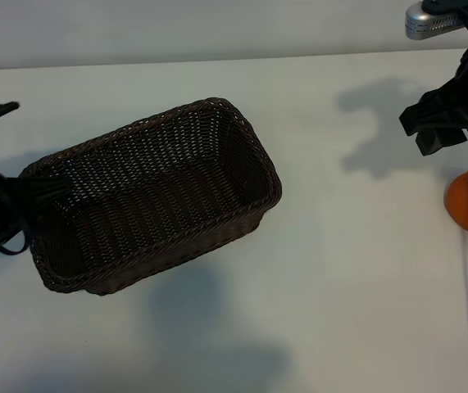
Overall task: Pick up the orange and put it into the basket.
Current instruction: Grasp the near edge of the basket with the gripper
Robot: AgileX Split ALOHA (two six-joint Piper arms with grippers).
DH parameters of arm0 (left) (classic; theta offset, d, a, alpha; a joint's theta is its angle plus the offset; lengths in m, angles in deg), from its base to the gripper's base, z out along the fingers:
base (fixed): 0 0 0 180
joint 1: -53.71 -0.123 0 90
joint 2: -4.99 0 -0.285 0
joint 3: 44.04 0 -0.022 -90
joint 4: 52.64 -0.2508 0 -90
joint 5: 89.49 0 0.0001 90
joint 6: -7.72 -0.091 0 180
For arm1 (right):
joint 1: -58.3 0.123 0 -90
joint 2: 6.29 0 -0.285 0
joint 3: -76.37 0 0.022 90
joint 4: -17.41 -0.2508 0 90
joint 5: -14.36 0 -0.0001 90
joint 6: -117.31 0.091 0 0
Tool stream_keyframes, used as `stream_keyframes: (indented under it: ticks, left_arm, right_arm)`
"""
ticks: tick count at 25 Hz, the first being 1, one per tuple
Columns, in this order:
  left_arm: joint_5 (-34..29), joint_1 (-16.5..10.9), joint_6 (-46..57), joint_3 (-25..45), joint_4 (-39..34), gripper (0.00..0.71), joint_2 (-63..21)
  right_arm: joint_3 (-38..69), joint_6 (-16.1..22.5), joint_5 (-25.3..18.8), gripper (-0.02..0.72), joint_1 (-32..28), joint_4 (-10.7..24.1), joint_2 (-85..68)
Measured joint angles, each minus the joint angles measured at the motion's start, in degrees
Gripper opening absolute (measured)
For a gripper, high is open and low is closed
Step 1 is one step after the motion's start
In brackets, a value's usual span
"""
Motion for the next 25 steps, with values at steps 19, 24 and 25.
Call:
stream_keyframes:
  ticks: [19,24,25]
  left_arm:
    - [13.77,-4.33,-3.03,3.32,6.88,0.588,6.27]
    - [15.65,-4.33,-6.74,3.32,11.3,0.588,6.27]
    - [16.04,-4.33,-7.01,3.32,11.0,0.588,6.27]
  right_arm:
    - [0.0,0.0,0.22,0.558,0.0,-0.19,0.0]
    - [0.0,0.0,0.27,0.558,0.0,-0.22,0.0]
    - [0.0,0.0,0.27,0.558,0.0,-0.22,0.0]
